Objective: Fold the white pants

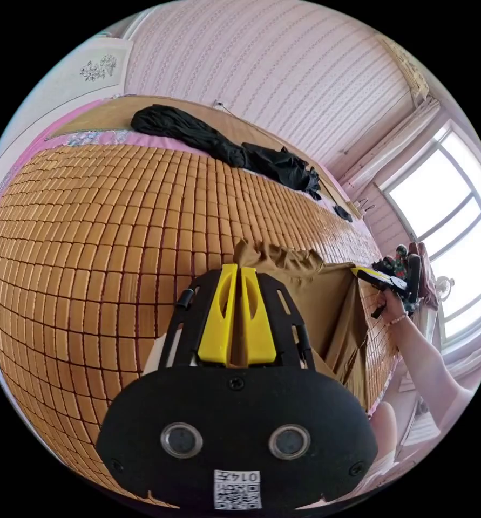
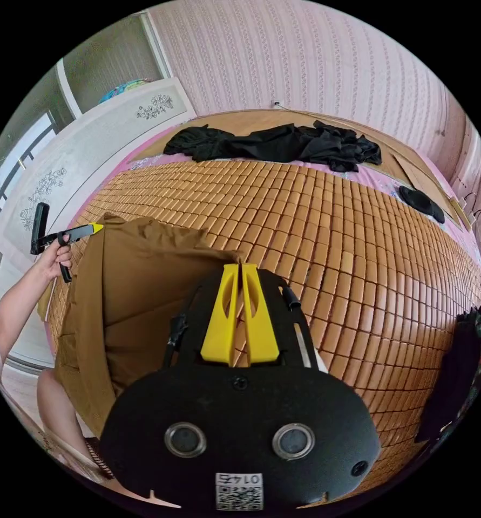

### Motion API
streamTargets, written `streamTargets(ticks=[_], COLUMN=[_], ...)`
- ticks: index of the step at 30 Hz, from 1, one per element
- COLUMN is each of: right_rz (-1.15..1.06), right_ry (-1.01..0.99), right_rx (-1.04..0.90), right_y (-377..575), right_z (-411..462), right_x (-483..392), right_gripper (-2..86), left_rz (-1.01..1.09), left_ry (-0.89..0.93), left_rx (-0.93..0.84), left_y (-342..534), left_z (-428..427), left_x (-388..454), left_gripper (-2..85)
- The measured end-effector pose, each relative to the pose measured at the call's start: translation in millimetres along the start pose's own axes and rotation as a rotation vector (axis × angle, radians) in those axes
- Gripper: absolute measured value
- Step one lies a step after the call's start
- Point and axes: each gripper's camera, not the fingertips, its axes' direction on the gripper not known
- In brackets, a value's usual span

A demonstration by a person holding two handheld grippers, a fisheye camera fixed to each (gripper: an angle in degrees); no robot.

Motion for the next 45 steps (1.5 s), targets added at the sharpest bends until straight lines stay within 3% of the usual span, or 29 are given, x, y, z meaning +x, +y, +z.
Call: streamTargets(ticks=[6, 11, 15, 21, 30, 34, 38, 40, 44, 45], right_rz=[-0.113, -0.198, -0.147, -0.01, 0.037, -0.061, -0.148, -0.148, -0.141, -0.134], right_ry=[-0.037, -0.207, -0.352, -0.285, -0.114, -0.069, -0.211, -0.189, -0.155, -0.185], right_rx=[0.176, 0.259, 0.112, -0.132, -0.173, -0.115, -0.128, -0.161, -0.153, -0.142], right_y=[57.1, 168.1, 275.8, 389.3, 416.3, 403.4, 370.5, 364.2, 368.0, 369.5], right_z=[-89.7, -175.0, -188.8, -121.4, -143.9, -148.8, -101.5, -74.7, -54.4, -58.2], right_x=[-26.6, -61.9, -95.8, -144.6, -163.8, -199.3, -257.3, -275.2, -292.6, -293.0], right_gripper=[-0.7, -0.7, -0.6, -0.2, 0.5, 2.8, 6.7, 7.1, 1.5, 0.8], left_rz=[0.093, 0.261, 0.289, 0.229, 0.166, 0.278, 0.344, 0.32, 0.273, 0.279], left_ry=[0.004, 0.121, 0.142, 0.026, -0.063, -0.134, -0.112, -0.094, -0.125, -0.12], left_rx=[0.119, 0.103, 0.021, -0.244, -0.214, -0.174, -0.166, -0.163, -0.324, -0.277], left_y=[15.4, 110.8, 207.0, 344.1, 383.2, 385.8, 373.2, 366.9, 371.1, 373.8], left_z=[-90.2, -196.0, -245.7, -221.0, -257.3, -292.7, -265.5, -243.3, -185.9, -189.6], left_x=[38.7, 64.8, 72.4, 78.1, 104.1, 144.5, 198.0, 212.0, 222.9, 224.4], left_gripper=[-1.0, -1.0, -0.9, -0.9, -0.3, 0.5, 4.9, 5.5, 3.9, 3.0])
